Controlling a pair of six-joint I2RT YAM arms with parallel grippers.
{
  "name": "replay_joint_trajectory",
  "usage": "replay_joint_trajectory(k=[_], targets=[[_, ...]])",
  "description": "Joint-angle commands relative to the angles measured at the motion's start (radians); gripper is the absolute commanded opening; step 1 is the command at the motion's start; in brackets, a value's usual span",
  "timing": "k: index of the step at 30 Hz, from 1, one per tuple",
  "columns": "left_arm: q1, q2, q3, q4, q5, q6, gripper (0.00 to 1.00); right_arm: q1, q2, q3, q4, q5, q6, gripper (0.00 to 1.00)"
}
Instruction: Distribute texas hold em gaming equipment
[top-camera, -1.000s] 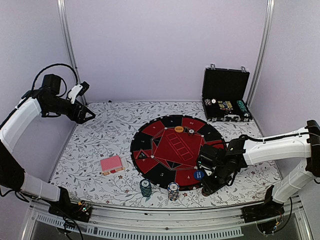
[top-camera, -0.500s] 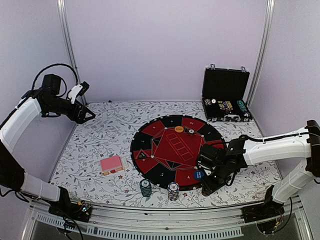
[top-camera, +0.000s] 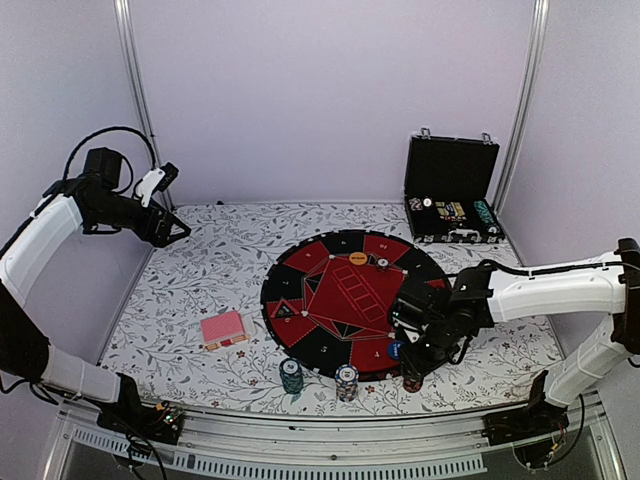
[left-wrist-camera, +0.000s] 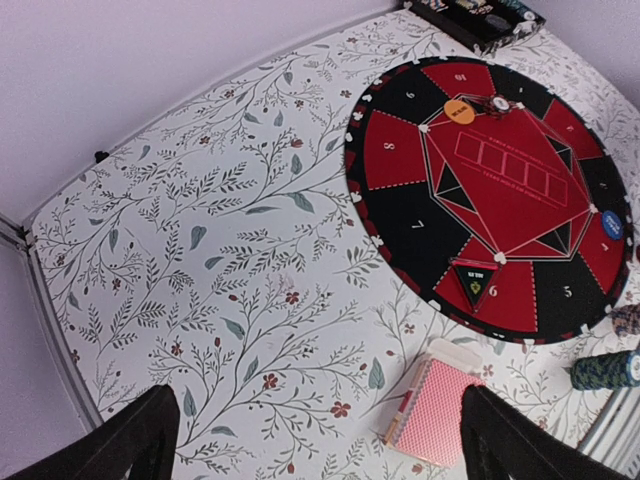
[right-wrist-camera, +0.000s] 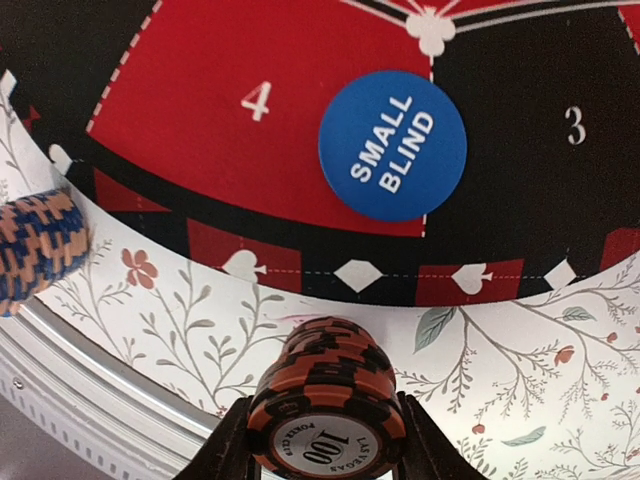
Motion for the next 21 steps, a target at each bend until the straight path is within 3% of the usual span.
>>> replay_joint_trajectory(k=[1,10,21], targets=[[-0.007,-0.008,0.024,-0.006,0.008,0.006,1.00,0.005,-0.030,0.102,-0.072,0.045,-0.014,0.07],[-0.007,-0.002,0.022,-0.002,0.013,0.003,1.00,0.005,0.033,0.276,-0.102,0.074,-0.077,0.06],[-0.007,0.017,0.019,0.003,0.021,0.000,1.00,0.001,0.418,0.661,0.002,0.044,-0.254,0.06]])
